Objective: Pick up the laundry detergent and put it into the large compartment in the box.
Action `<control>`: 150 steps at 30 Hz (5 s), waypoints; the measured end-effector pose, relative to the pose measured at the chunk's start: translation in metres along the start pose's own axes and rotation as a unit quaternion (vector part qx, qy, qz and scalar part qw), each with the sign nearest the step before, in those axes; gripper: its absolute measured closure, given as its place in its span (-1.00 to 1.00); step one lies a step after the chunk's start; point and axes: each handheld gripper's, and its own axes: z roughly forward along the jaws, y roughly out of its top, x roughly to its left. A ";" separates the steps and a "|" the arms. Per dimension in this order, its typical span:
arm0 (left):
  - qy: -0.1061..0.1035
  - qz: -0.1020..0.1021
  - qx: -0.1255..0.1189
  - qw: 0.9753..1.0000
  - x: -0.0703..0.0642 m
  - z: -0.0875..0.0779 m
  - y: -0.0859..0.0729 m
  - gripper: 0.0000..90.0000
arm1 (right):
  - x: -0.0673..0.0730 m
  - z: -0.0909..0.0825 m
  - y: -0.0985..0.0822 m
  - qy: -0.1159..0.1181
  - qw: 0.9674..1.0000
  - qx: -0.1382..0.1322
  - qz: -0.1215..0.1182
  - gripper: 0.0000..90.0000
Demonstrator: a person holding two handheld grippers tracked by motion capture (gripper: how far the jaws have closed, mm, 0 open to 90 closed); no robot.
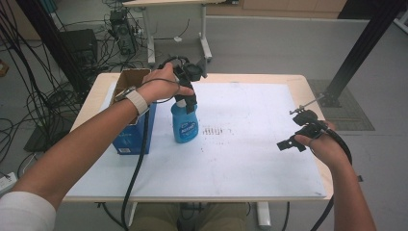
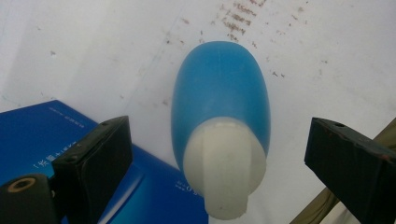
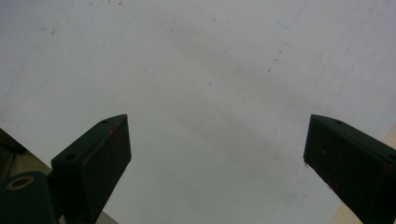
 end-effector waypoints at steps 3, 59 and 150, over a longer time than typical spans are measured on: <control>0.002 0.000 0.002 1.000 -0.001 0.002 0.001 -0.82 | 0.000 -0.001 0.000 -0.001 1.000 0.001 0.001 -0.83; 0.003 -0.013 -0.002 1.000 -0.002 0.001 0.000 -0.81 | 0.000 -0.002 0.000 -0.001 1.000 -0.001 0.001 -0.83; -0.005 -0.024 -0.005 1.000 0.000 0.010 0.001 -0.77 | -0.002 -0.001 -0.002 0.001 1.000 -0.006 0.000 -0.83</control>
